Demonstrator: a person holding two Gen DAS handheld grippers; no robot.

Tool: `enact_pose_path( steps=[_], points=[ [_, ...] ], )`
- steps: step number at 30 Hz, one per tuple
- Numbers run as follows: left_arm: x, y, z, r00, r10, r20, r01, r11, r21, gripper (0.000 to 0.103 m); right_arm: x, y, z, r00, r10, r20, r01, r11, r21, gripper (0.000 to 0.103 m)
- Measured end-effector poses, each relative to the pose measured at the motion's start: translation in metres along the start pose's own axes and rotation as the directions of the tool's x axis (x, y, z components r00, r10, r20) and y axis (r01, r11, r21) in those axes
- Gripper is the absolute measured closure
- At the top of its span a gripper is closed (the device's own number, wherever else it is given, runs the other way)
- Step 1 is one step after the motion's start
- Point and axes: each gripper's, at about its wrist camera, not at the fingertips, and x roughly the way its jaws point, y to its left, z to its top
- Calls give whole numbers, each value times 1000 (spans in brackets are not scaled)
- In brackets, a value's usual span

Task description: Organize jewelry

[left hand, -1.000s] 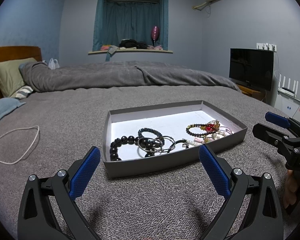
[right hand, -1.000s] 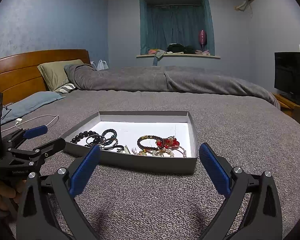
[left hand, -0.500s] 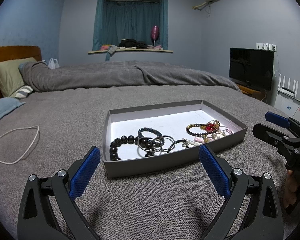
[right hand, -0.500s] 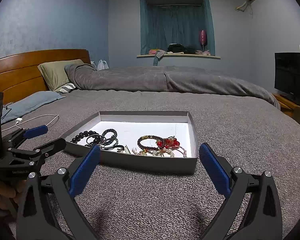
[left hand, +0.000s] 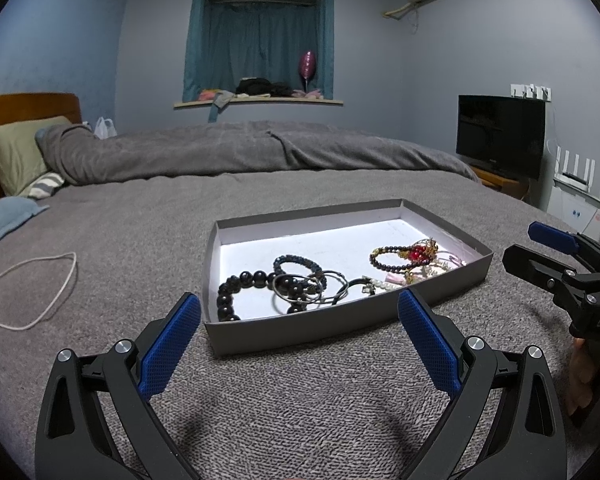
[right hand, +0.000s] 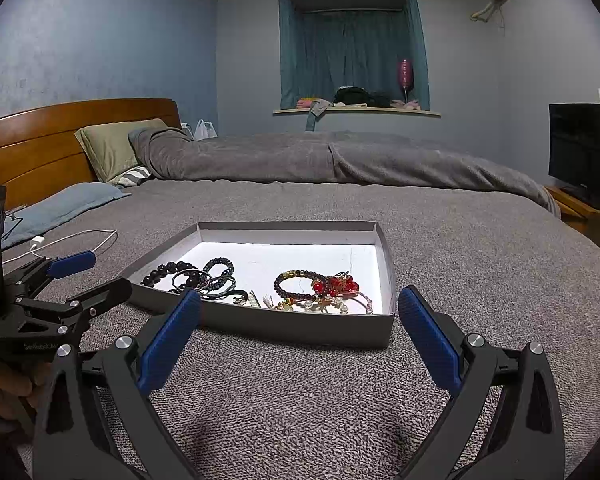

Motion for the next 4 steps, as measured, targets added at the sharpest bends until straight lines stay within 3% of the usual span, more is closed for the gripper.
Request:
enact_pose_path(
  steps=[4],
  points=[
    [0, 1, 0, 1000, 0, -1, 0, 1000, 0, 5, 0, 0, 0, 1000, 0, -2, 0, 1000, 2, 6]
  ],
)
